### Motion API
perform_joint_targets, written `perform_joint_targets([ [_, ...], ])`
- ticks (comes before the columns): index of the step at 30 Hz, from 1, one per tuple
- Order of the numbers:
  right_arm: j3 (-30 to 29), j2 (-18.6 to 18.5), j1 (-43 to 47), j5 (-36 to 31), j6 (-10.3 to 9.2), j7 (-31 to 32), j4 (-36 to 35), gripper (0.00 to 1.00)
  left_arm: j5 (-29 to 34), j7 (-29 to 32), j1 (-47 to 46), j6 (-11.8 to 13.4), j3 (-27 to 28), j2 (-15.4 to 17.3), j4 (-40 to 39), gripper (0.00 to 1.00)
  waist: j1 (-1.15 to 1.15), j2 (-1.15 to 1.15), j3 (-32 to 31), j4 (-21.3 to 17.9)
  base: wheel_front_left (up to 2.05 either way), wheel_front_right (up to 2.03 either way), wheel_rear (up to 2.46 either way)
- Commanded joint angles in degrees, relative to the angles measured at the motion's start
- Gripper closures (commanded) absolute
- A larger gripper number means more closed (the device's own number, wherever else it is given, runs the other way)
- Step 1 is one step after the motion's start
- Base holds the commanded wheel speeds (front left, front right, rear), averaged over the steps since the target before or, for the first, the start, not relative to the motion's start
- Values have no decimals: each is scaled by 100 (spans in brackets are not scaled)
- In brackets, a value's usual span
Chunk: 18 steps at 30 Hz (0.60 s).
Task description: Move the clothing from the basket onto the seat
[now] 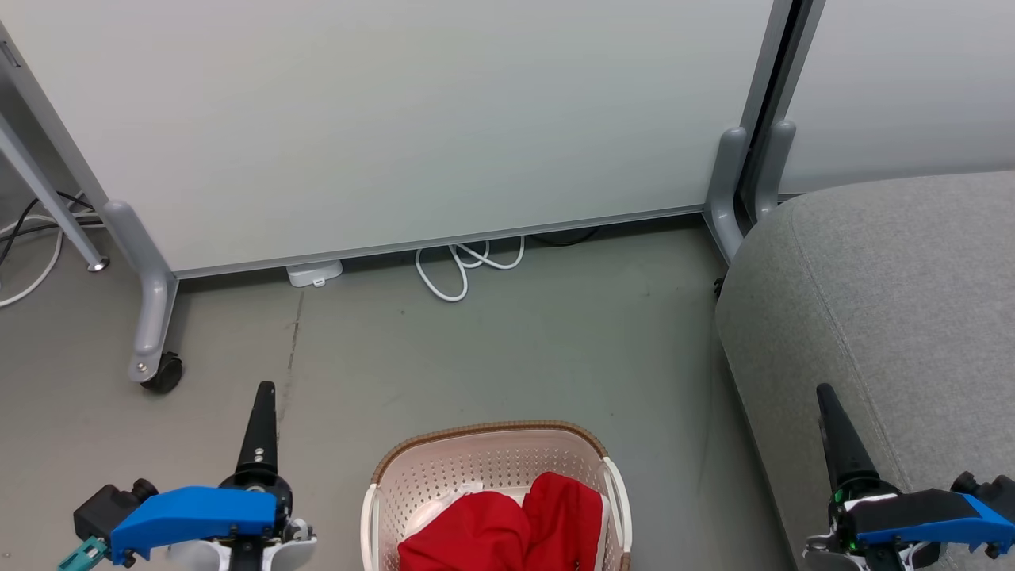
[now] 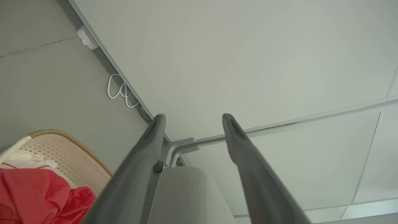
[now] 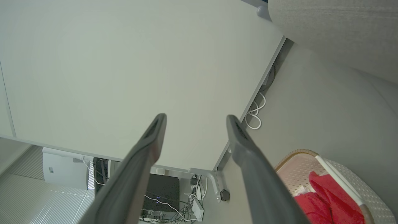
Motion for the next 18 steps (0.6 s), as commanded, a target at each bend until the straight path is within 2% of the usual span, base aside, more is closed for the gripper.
perform_joint_targets([
  [1,7,-33,-111,-245,6,-60,-110,0,207,-56,-170,20,-69,46,-111,0,0,0,-2,2,0,0,0],
  [9,-4,-38,-62,-1396,7,-194,-190,0,1172,-234,-178,131,-286,49,-180,0,0,0,-12,15,0,0,0],
  [18,69,-45,-2,-2324,9,-241,-367,0,2283,-420,-204,151,-513,55,-138,0,0,0,-15,18,0,0,0],
])
